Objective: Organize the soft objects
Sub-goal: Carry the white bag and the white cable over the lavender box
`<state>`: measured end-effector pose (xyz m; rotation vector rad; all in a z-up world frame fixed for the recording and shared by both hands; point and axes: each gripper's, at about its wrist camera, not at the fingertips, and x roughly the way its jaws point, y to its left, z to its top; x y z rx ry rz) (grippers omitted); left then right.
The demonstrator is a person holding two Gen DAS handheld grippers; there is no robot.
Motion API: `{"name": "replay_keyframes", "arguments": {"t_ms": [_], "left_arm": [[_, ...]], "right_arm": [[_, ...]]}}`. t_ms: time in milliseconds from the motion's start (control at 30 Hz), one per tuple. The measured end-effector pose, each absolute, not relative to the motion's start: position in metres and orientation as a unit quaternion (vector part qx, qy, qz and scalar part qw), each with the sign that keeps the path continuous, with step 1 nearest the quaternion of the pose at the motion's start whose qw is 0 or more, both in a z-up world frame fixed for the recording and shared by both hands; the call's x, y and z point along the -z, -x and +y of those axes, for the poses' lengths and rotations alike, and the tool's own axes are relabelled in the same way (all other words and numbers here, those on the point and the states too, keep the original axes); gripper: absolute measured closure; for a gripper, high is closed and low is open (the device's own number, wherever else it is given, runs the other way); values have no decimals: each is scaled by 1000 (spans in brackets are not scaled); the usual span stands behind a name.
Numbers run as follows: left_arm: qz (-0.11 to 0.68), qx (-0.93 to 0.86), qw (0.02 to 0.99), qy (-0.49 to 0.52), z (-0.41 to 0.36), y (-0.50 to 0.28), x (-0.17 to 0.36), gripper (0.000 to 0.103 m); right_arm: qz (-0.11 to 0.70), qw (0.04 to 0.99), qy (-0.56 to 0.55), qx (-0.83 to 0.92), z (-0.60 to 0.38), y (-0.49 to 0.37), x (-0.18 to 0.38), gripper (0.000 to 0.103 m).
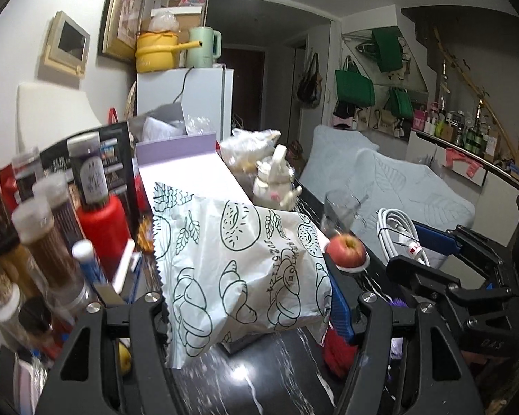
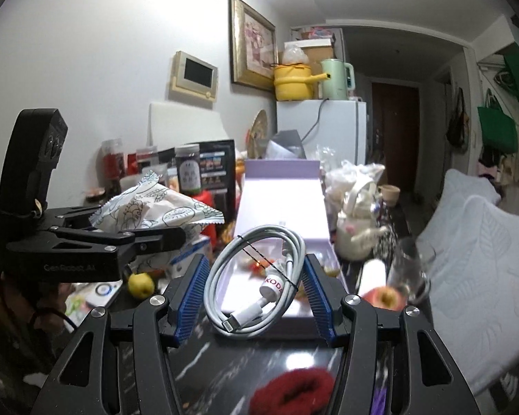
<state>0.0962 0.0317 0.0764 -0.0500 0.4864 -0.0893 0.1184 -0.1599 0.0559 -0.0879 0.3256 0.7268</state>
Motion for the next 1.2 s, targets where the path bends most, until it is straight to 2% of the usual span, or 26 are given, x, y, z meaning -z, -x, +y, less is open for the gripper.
{"name": "replay_keyframes", "arguments": {"t_ms": [567,1200], "left_arm": [[210,-3,978,12,63,-205,-95,38],[322,-28,946,19,82,-311,-11,38]], "right_arm": [[147,923,55,-351,-122,-233,-86,48],[216,912,67,-342,-85,-322,-45,48]]}}
